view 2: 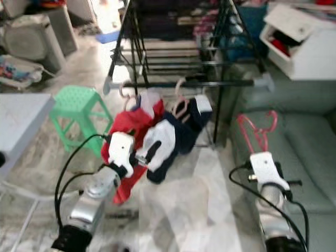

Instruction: Hang hanger

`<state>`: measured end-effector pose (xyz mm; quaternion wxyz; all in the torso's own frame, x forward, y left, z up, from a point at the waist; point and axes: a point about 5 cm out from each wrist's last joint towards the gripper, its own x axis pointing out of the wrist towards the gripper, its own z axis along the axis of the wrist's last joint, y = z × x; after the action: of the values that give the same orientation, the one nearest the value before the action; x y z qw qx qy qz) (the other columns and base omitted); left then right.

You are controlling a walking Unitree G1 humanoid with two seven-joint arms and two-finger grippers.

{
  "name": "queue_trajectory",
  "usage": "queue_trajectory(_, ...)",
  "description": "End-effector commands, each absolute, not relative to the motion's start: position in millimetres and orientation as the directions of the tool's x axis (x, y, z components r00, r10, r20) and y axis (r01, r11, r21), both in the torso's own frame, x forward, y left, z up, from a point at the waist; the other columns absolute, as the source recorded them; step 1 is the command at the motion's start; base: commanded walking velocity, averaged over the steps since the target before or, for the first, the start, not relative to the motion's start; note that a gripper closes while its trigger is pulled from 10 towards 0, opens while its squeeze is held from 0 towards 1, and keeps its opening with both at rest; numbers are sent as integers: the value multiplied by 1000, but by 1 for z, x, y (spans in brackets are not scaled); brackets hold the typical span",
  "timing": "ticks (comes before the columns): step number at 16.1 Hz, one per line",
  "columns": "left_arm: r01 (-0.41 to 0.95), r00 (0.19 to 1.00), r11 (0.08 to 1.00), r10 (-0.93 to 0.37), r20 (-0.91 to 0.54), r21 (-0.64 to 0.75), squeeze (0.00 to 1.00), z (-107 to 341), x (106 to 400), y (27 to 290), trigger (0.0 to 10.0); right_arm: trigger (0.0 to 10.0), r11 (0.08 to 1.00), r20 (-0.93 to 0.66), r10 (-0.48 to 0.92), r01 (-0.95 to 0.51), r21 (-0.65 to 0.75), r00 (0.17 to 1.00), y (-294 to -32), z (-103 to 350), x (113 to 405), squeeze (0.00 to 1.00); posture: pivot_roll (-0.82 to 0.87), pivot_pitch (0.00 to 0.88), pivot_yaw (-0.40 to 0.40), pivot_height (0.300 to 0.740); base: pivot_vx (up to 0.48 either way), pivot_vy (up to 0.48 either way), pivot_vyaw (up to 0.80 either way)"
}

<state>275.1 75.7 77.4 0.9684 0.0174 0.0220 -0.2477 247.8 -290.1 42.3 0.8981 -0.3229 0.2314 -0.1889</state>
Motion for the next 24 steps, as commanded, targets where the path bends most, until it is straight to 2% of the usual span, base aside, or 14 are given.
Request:
queue_trajectory(1, 452, 891, 891, -450, -51, 38, 0, 79, 277, 86, 10000, 10000, 721, -239, -454, 196, -665, 858, -281, 52, 261, 0, -52, 0, 0, 740, 480, 0, 0)
queue_trajectory(7, 445, 895, 895, -443, -57, 36, 0, 77, 277, 86, 10000, 10000, 689, -195, -414, 166, -705, 889, -288, 67, 275, 0, -47, 0, -6, 740, 460, 0, 0)
queue_trajectory(11, 434, 900, 900, -431, -64, 35, 0, 76, 276, 85, 10000, 10000, 716, -207, -380, 145, -683, 901, -290, 75, 288, 0, -46, 0, -6, 740, 0, 0, 0)
queue_trajectory(16, 424, 904, 905, -421, -71, 35, 0, 75, 275, 86, 10000, 10000, 718, -213, -313, 84, -691, 926, -275, 71, 292, 0, -46, 0, -6, 740, 0, 0, 0)
queue_trajectory(19, 426, 903, 904, -422, -75, 37, 0, 74, 274, 87, 10000, 10000, 740, -195, -411, 202, -642, 891, -280, 65, 273, 0, -45, 0, -7, 740, 0, 0, 0)
queue_trajectory(21, 432, 900, 901, -428, -78, 38, 0, 74, 274, 85, 10000, 10000, 802, -320, -509, 306, -513, 799, -284, 43, 244, 0, -54, 0, -3, 740, 0, 0, 0)
queue_trajectory(22, 433, 900, 901, -430, -78, 38, 0, 74, 274, 84, 10000, 10000, 813, -351, -517, 320, -486, 780, -283, 39, 238, 0, -54, 0, -3, 740, 0, 0, 0)
queue_trajectory(23, 439, 897, 898, -435, -81, 38, 0, 73, 274, 83, 10000, 10000, 808, -379, -566, 401, -432, 732, -281, 30, 219, 0, -57, 0, -2, 740, 0, 0, 0)
queue_trajectory(24, 443, 895, 896, -439, -82, 38, 0, 73, 274, 82, 10000, 10000, 764, -281, -600, 433, -478, 749, -280, 39, 211, 0, -62, 0, 0, 740, 0, 0, 0)
